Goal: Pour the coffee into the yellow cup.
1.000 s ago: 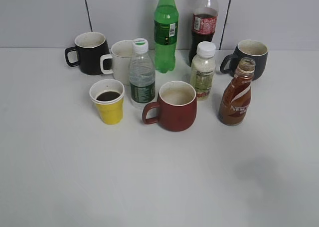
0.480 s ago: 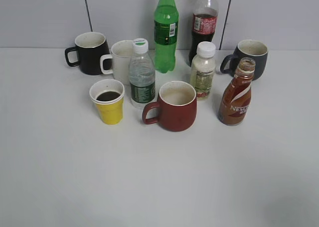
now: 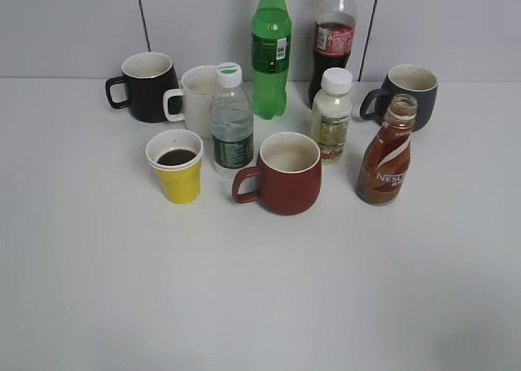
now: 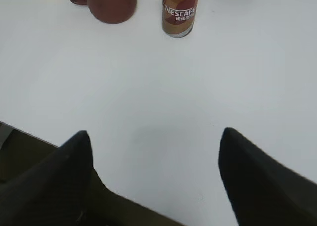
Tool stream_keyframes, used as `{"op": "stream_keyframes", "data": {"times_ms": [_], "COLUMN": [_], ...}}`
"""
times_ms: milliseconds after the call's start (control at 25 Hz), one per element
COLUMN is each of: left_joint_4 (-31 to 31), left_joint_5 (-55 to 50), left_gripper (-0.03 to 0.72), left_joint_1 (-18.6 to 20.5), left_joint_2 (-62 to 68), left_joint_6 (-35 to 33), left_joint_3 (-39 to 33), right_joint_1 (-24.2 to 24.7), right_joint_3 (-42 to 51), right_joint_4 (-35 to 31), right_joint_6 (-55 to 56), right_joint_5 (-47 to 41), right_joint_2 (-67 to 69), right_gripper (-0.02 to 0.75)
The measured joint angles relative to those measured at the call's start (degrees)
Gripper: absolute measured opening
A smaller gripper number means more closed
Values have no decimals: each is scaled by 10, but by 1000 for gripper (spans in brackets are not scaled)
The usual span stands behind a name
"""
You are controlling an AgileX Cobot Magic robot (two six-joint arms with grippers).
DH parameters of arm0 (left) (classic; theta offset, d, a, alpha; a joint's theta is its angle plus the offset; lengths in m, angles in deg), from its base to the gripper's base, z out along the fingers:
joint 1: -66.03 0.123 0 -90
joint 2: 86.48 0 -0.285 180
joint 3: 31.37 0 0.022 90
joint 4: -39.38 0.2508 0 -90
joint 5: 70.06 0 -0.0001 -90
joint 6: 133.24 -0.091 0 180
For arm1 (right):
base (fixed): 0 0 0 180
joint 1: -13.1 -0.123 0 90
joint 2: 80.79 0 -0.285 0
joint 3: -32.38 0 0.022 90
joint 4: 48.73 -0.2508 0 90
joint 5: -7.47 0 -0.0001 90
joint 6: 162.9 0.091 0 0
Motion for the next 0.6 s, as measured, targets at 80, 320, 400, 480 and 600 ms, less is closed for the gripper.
{"op": "stream_keyframes", "data": {"times_ms": [80,320,400,480,600], "left_joint_4": [0,0,0,-1,-2], "left_joint_5": [0,0,0,1,1], "left_gripper": [363,341,326,316,293], "left_joint_1": [0,0,0,9,70], "left_joint_2": [0,0,0,0,-7], "left_joint_6": [0,-1,-1,-1,-1], "left_joint_3": [0,0,0,0,0], "right_joint_1": [0,0,0,1,35], "right_joint_3": [0,0,0,0,0], "right_joint_4": [0,0,0,0,0], "right_joint_6": [0,0,0,0,0], "right_joint_5": [0,0,0,0,0], "right_joint_2": [0,0,0,0,-1], "right_gripper": [594,594,594,594,594]}}
